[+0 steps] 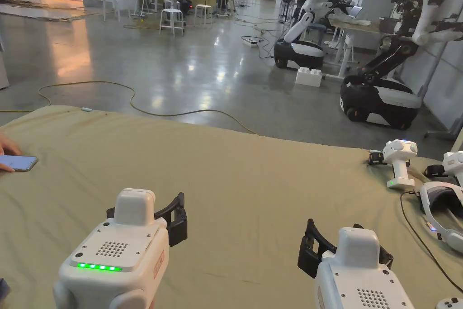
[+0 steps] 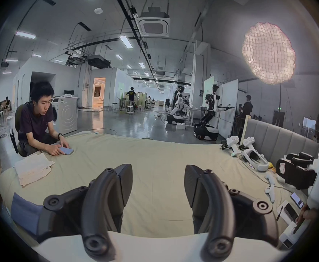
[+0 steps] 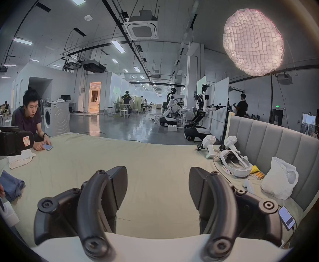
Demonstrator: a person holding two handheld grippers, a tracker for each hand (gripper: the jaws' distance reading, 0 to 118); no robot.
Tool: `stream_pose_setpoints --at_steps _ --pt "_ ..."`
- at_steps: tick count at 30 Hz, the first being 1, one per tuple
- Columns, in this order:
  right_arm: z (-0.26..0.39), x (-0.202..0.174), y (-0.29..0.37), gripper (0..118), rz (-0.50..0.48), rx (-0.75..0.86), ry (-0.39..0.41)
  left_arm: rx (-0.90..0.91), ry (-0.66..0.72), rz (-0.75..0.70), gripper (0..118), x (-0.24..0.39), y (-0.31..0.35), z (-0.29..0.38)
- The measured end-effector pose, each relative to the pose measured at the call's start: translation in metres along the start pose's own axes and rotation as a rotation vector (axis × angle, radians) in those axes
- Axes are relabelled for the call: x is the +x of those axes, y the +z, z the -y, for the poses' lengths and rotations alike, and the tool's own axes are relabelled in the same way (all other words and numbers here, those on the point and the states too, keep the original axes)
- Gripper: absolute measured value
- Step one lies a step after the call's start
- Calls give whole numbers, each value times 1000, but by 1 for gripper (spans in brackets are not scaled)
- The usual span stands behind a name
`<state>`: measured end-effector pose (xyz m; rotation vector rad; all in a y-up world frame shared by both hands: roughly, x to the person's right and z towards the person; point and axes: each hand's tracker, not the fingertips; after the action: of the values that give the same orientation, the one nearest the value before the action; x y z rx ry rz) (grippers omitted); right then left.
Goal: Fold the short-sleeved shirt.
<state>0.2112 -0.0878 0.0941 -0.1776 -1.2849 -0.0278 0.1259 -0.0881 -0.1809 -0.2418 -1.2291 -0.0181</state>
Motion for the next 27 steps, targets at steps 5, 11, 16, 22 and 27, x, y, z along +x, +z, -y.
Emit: stream_pose_setpoints --at_steps 5,11,16,22,27 --pt "-2 6 -3 110 23 3 -29 39 1 0 71 -8 0 2" --pt "-4 12 -3 110 32 36 -56 87 -36 -23 75 -10 2 1" --pt "-3 15 -4 110 19 48 -57 106 -66 -45 75 -12 1 0" --pt "-1 15 -6 110 79 71 -63 85 -129 -32 75 -12 -3 2" --pt "2 18 -12 110 68 35 -134 69 -157 -21 75 -12 -2 5"
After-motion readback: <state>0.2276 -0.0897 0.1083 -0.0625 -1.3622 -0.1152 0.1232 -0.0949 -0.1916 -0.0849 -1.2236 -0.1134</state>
